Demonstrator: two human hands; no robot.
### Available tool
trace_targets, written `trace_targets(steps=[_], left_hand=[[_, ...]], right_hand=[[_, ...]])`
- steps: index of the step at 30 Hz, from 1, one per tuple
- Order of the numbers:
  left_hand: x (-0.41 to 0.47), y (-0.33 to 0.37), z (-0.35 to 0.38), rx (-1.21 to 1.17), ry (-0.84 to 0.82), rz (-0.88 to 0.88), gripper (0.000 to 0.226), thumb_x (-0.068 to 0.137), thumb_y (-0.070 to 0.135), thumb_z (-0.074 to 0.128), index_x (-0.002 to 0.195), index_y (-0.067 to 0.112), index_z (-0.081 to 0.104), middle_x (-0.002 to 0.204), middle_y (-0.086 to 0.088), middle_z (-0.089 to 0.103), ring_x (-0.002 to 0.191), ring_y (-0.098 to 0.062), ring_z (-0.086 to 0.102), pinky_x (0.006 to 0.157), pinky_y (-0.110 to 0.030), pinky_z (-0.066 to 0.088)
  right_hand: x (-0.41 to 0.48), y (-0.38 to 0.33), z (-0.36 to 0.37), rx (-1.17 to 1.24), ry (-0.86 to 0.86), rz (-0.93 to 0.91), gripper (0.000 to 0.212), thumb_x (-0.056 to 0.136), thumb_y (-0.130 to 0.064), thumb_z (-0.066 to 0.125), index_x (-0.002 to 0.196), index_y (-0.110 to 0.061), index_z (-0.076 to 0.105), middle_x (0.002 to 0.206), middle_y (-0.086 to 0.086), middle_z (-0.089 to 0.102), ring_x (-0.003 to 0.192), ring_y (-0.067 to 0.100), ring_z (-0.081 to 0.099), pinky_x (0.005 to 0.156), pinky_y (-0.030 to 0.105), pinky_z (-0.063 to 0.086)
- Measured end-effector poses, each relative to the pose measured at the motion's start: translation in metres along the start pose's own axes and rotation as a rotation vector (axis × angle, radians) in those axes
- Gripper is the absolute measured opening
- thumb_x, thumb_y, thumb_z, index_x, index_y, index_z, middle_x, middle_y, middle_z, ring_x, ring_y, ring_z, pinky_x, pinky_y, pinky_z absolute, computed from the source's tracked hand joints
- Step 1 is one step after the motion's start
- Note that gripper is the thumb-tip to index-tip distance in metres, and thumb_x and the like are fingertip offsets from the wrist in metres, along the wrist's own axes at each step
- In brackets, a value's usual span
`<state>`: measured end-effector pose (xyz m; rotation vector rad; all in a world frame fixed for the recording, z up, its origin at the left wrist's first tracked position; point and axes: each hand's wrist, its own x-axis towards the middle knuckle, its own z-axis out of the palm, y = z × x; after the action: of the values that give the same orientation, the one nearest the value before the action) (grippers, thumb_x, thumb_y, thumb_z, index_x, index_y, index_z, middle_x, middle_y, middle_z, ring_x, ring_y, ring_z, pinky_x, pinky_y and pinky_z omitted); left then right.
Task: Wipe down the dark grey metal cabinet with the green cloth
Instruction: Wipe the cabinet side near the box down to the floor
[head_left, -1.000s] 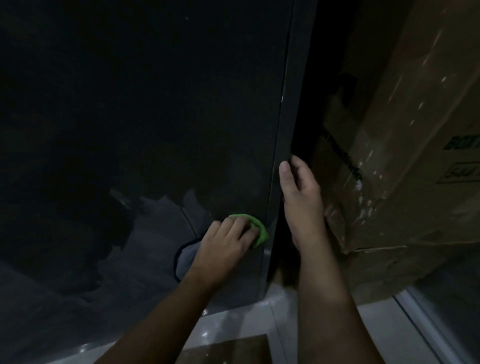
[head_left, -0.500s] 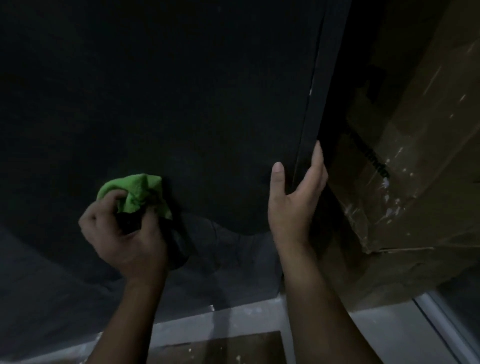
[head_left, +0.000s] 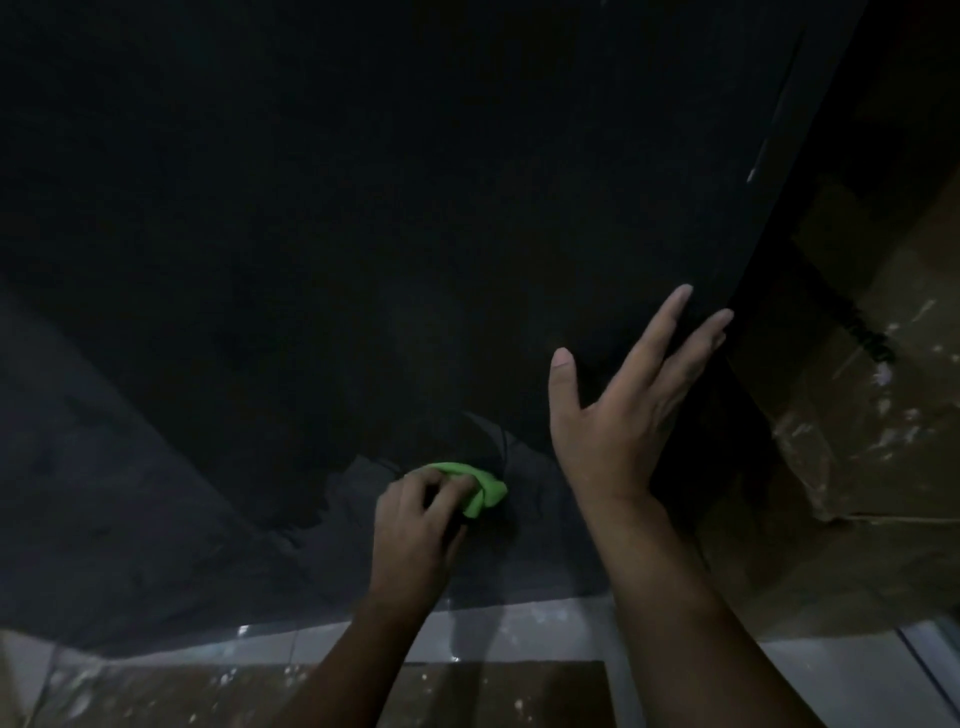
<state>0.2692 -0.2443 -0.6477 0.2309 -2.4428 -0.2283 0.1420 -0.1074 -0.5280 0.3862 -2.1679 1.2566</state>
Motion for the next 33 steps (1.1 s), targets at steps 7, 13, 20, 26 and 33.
trace_targets(steps=[7, 13, 20, 26, 33], left_hand=[[0.043, 0.017, -0.043, -0.400, 0.681, -0.492, 0.036, 0.074, 0.020, 0.066, 0.109, 0.016, 0.057, 0.109, -0.007, 0.044, 0.100, -0.015, 0.048, 0.084, -0.021, 0.043], [0.065, 0.046, -0.017, -0.312, 0.474, -0.200, 0.035, 0.077, 0.016, 0.065, 0.111, 0.015, 0.060, 0.112, -0.003, 0.045, 0.101, -0.018, 0.046, 0.089, -0.022, 0.039], [0.004, 0.011, 0.025, -0.009, -0.153, 0.183, 0.059, 0.071, 0.020, 0.086, 0.121, 0.020, 0.054, 0.116, -0.008, 0.050, 0.097, -0.024, 0.054, 0.078, -0.037, 0.051], [-0.017, -0.032, -0.026, -0.134, 0.052, -0.323, 0.044, 0.072, 0.003, 0.075, 0.113, 0.011, 0.058, 0.113, -0.015, 0.049, 0.102, -0.029, 0.046, 0.087, -0.033, 0.041], [-0.030, -0.068, -0.063, -0.194, 0.284, -0.578, 0.049, 0.078, -0.001, 0.072, 0.122, 0.004, 0.051, 0.119, -0.024, 0.043, 0.110, -0.027, 0.043, 0.091, -0.037, 0.040]], right_hand=[[-0.005, 0.001, 0.003, -0.056, -0.026, -0.040, 0.099, 0.089, -0.048, 0.062, 0.158, 0.002, 0.011, 0.160, 0.039, -0.005, 0.151, 0.050, -0.001, 0.122, 0.059, 0.012], [-0.005, -0.002, 0.004, -0.030, -0.028, -0.009, 0.100, 0.087, -0.047, 0.061, 0.159, -0.002, 0.008, 0.161, 0.036, -0.007, 0.152, 0.048, -0.002, 0.123, 0.057, 0.011], [-0.007, 0.008, 0.001, -0.049, -0.050, -0.040, 0.093, 0.094, -0.051, 0.059, 0.159, -0.005, 0.011, 0.162, 0.034, -0.006, 0.153, 0.044, -0.002, 0.125, 0.052, 0.010], [-0.019, -0.016, 0.014, 0.041, -0.052, -0.001, 0.094, 0.089, -0.034, 0.062, 0.158, 0.001, 0.011, 0.161, 0.035, -0.008, 0.152, 0.047, -0.005, 0.125, 0.053, 0.007], [-0.060, -0.055, 0.041, -0.049, -0.287, -0.412, 0.069, 0.096, -0.038, 0.055, 0.158, -0.026, 0.028, 0.163, 0.029, -0.001, 0.150, 0.049, -0.013, 0.116, 0.073, 0.000]])
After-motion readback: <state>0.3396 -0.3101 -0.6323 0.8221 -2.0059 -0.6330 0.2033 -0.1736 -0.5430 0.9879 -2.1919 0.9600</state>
